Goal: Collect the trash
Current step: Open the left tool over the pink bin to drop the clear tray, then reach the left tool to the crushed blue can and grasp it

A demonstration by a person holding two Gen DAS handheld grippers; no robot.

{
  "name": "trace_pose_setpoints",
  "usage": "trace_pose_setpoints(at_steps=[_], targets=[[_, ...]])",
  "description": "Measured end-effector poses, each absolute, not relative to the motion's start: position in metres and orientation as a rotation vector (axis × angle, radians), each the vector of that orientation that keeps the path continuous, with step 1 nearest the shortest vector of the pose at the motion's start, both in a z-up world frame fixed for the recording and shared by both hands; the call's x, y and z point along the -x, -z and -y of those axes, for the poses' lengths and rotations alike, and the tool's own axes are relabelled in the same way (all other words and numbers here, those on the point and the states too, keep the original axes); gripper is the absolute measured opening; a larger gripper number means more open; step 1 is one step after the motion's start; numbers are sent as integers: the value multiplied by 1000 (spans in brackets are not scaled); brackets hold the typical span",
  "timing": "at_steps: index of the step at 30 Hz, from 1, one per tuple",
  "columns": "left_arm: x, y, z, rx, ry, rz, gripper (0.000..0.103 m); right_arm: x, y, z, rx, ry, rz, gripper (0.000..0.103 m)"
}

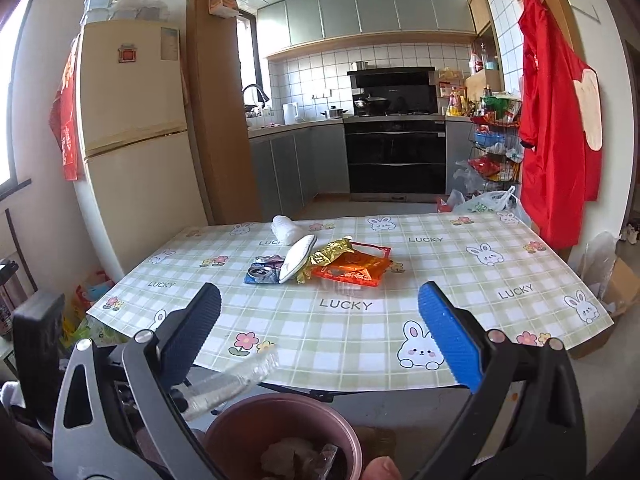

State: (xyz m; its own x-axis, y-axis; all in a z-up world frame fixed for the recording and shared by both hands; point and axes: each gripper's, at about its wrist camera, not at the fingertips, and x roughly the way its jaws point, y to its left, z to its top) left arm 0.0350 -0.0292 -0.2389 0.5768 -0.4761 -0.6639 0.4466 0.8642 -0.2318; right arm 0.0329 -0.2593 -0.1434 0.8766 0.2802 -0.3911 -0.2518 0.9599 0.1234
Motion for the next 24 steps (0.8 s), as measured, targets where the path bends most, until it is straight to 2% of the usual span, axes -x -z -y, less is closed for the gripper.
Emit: trace_pose_setpoints(at_steps=[3, 5, 6, 7, 9, 11, 13, 18, 24], targets=[[-38, 250, 37, 16, 560, -821, 9, -33, 146, 260, -72, -272, -425, 97], [-40, 255, 39, 9, 573, -836, 24, -34, 147, 262, -76, -278, -434, 97], [-39, 255, 39, 1, 569, -833, 45, -34, 147, 262, -76, -275, -436, 97], [-38, 255, 39, -6, 567, -826, 57, -34, 147, 263, -76, -269, -435, 97], [-37, 254, 37, 1, 573, -818, 63, -34, 146, 263, -80, -270, -433, 97], [-37, 252, 35, -1, 529, -807, 87, -34, 147, 262, -81, -267, -431, 97], [-34, 246, 29, 7, 462, -752, 96, -34, 147, 262, -87, -272, -431, 97], [-34, 234, 11, -9, 207, -667, 97, -35, 149, 263, -95, -263, -435, 97], [-41, 222, -24, 103, 82, -626, 97, -37, 152, 264, -110, -259, -454, 97]])
